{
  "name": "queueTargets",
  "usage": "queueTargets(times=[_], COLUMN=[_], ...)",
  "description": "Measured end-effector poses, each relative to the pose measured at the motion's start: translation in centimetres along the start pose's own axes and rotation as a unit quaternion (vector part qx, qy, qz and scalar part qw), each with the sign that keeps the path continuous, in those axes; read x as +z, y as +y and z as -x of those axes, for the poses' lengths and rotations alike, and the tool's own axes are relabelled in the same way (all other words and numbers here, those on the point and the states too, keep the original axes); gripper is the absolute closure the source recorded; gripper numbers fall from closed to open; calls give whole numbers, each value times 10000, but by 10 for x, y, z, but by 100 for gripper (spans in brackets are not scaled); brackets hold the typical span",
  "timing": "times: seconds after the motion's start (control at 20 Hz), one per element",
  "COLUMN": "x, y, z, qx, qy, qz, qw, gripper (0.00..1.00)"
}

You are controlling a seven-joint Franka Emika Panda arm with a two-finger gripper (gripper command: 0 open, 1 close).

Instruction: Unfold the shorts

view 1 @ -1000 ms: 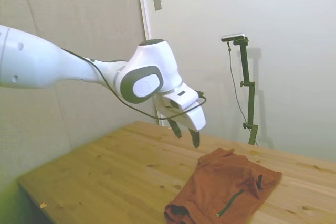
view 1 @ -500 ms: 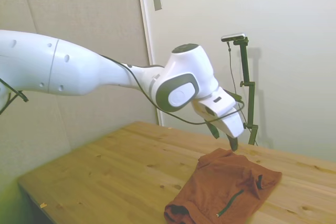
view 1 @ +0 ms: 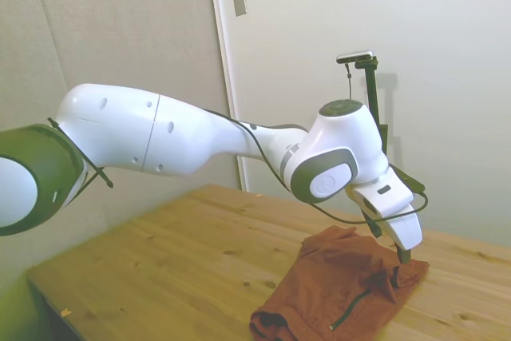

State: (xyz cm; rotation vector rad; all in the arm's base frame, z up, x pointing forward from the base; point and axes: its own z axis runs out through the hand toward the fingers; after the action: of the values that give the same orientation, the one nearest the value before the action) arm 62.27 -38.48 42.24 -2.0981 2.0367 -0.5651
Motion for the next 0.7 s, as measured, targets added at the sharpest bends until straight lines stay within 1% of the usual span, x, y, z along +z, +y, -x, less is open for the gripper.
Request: queueTargets(times=[0.5,0.55,0.7], x=[42,46,52], y=[2,3,5], z=[10,10,11], qx=[190,210,271], qy=[-211,-229,-274], qz=[1,7,-21], qw=[9996,9995,9993], gripper=[0,100,100])
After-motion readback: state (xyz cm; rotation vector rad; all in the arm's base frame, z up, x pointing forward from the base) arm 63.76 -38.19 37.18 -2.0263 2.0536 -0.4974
